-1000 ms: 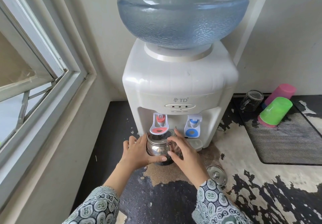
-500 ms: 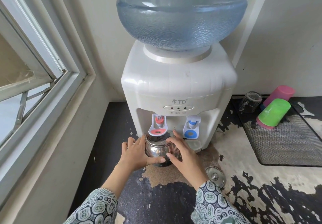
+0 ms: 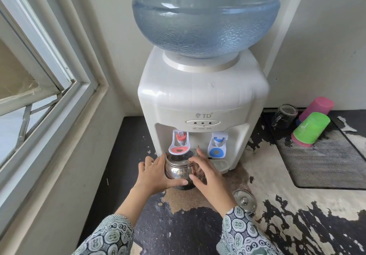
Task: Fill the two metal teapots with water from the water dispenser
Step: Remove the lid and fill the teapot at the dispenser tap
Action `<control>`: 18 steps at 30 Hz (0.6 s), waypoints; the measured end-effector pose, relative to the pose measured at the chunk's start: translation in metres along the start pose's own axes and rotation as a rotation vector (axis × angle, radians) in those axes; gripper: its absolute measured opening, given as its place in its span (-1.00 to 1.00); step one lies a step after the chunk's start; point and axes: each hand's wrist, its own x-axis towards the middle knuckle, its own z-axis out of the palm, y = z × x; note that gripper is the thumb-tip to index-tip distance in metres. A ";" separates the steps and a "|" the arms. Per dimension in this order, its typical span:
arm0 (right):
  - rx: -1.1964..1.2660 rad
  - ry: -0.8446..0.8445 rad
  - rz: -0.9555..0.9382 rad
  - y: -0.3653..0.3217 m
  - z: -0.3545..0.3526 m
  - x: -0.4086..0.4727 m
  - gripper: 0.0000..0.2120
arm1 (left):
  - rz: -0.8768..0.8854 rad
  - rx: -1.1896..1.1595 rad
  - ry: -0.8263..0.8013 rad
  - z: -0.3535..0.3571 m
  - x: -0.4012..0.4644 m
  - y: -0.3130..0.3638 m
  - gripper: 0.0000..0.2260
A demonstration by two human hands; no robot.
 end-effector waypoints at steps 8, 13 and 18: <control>-0.009 -0.010 0.003 0.000 0.001 -0.001 -0.61 | -0.005 0.002 -0.004 0.001 0.000 0.000 0.10; -0.022 0.000 0.002 0.000 0.002 0.000 -0.60 | -0.006 0.009 -0.008 0.000 0.001 0.000 0.10; -0.016 0.007 -0.003 0.000 0.002 0.000 -0.61 | -0.007 0.006 -0.004 0.001 0.001 -0.001 0.09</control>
